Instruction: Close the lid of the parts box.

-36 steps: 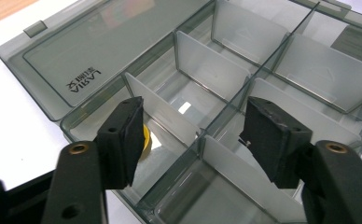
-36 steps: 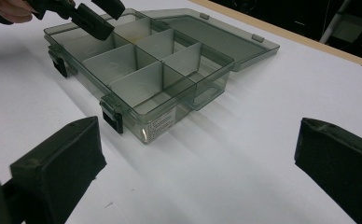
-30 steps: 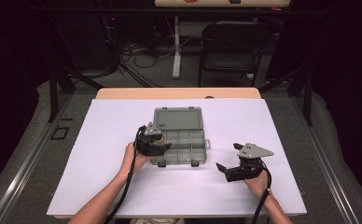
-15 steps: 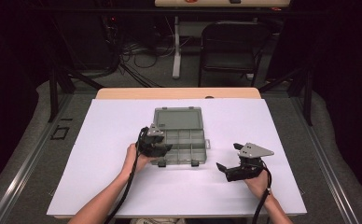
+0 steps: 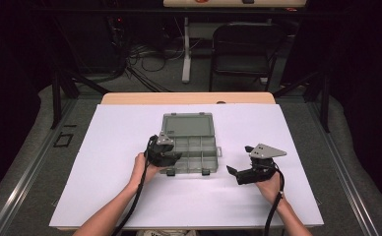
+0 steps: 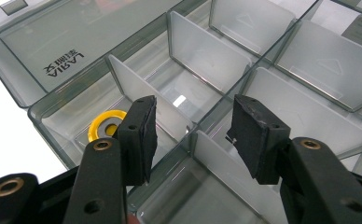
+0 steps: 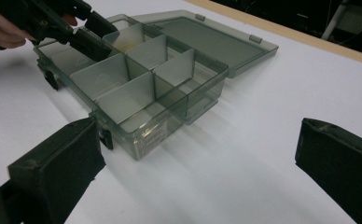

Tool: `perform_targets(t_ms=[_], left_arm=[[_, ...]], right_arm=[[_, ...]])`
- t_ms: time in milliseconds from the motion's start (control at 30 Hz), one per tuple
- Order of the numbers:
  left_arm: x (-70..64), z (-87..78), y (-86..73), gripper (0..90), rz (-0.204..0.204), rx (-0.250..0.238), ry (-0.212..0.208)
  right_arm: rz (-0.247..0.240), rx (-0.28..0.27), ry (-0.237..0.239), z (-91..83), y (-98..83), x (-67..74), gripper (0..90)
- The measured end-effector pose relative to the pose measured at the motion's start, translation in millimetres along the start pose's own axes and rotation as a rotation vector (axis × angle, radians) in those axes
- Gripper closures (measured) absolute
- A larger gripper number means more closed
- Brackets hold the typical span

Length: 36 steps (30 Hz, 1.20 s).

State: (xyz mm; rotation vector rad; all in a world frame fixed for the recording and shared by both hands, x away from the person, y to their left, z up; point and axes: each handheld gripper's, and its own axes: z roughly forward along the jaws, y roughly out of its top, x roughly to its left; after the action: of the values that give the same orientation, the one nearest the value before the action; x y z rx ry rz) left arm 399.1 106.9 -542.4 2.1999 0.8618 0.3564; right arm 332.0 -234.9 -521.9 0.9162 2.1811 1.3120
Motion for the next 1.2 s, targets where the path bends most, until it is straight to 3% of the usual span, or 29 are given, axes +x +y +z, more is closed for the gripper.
perform_targets(t_ms=[467, 667, 833, 1033, 1200], left_arm=[[-0.5, -0.2, -0.1, 52.8, -0.012, 0.004, 0.0], [-0.4, 0.0, -0.1, 52.9, -0.01, 0.007, 0.001], [-0.2, 0.5, 0.3, 52.9, -0.008, 0.009, 0.002], [-0.3, 0.9, 0.3, 53.1, -0.006, 0.009, 0.004], [-0.4, 1.5, 0.4, 53.2, -0.007, 0.01, 0.003]], right_arm=[[-0.028, 0.032, 0.012, 28.5, 23.9, -12.1, 0.0], [0.003, 0.044, 0.026, 40.1, 35.2, -23.2, 0.0], [-0.003, 0.057, 0.015, 49.6, 43.0, -32.3, 0.2], [0.004, 0.077, 0.011, 60.1, 52.9, -41.1, 6.1], [0.005, 0.109, -0.006, 72.7, 58.4, -47.8, 19.1]])
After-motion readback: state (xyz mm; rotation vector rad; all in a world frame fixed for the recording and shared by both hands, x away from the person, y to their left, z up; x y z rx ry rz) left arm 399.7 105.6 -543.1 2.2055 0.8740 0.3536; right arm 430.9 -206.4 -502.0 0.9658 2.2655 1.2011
